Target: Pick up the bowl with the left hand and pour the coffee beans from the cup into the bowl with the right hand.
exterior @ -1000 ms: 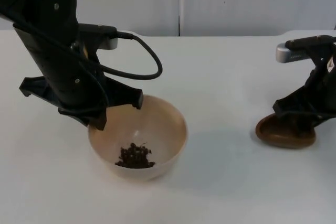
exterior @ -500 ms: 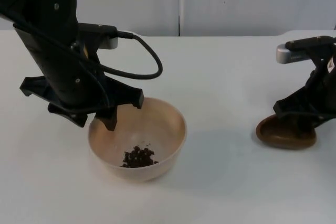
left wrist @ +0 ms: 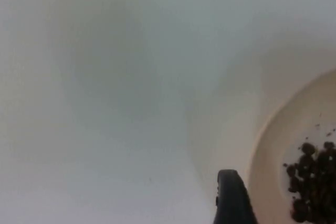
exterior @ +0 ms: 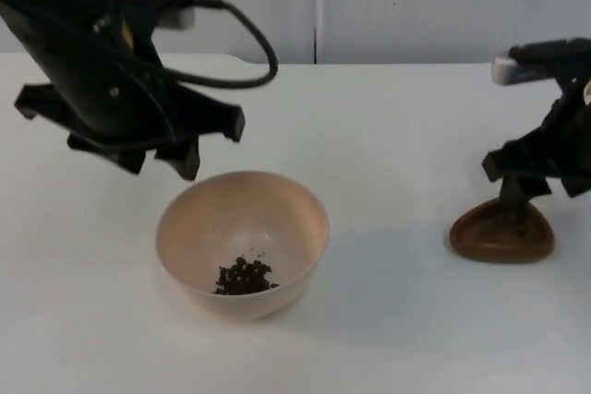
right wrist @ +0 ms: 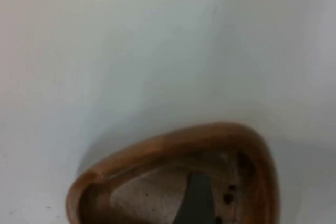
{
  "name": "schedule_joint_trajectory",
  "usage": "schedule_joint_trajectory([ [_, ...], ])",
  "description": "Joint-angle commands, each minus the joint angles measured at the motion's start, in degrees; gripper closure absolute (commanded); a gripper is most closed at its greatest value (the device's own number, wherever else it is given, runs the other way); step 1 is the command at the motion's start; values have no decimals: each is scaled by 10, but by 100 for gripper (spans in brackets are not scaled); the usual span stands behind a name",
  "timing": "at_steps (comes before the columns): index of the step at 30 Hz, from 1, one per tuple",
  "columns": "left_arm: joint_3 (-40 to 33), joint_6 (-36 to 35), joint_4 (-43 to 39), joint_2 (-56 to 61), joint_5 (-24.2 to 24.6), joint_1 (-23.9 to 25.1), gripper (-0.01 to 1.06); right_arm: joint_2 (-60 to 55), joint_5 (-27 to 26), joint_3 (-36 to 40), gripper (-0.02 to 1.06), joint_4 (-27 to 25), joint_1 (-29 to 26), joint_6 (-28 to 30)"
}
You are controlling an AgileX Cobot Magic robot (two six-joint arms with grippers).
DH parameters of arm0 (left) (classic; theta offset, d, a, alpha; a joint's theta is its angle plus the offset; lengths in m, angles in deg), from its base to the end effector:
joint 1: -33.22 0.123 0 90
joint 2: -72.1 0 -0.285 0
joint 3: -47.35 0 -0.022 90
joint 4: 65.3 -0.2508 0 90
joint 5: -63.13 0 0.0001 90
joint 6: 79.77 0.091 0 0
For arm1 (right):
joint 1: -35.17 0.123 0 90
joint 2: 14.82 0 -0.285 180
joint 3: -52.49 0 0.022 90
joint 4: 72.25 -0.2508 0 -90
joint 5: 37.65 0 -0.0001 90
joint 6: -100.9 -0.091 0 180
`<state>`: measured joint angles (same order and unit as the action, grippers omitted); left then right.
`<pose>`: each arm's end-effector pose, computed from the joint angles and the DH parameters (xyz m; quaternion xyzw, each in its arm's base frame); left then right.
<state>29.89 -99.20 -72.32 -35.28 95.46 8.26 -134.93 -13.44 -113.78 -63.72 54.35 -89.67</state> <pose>0.3098 -0.1376 0.1862 0.0914 0.9751 -0.0354 0.1989 0.3544 0.1174 0.1276 -0.1341 0.9717 0.0073 0.1945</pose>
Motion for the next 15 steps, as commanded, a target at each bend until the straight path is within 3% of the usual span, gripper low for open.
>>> schedule_joint_trajectory([
  [1, -3, -4, -2, 37, 3, -3, 55, 42, 21, -2, 39, 2, -3, -4],
  [7, -3, -4, -1, 96, 4, -3, 55, 108, 56, -2, 39, 2, -1, -4],
  [15, -3, -4, -1, 211, 3, -3, 55, 263, 85, -2, 39, 1, 40, 20],
])
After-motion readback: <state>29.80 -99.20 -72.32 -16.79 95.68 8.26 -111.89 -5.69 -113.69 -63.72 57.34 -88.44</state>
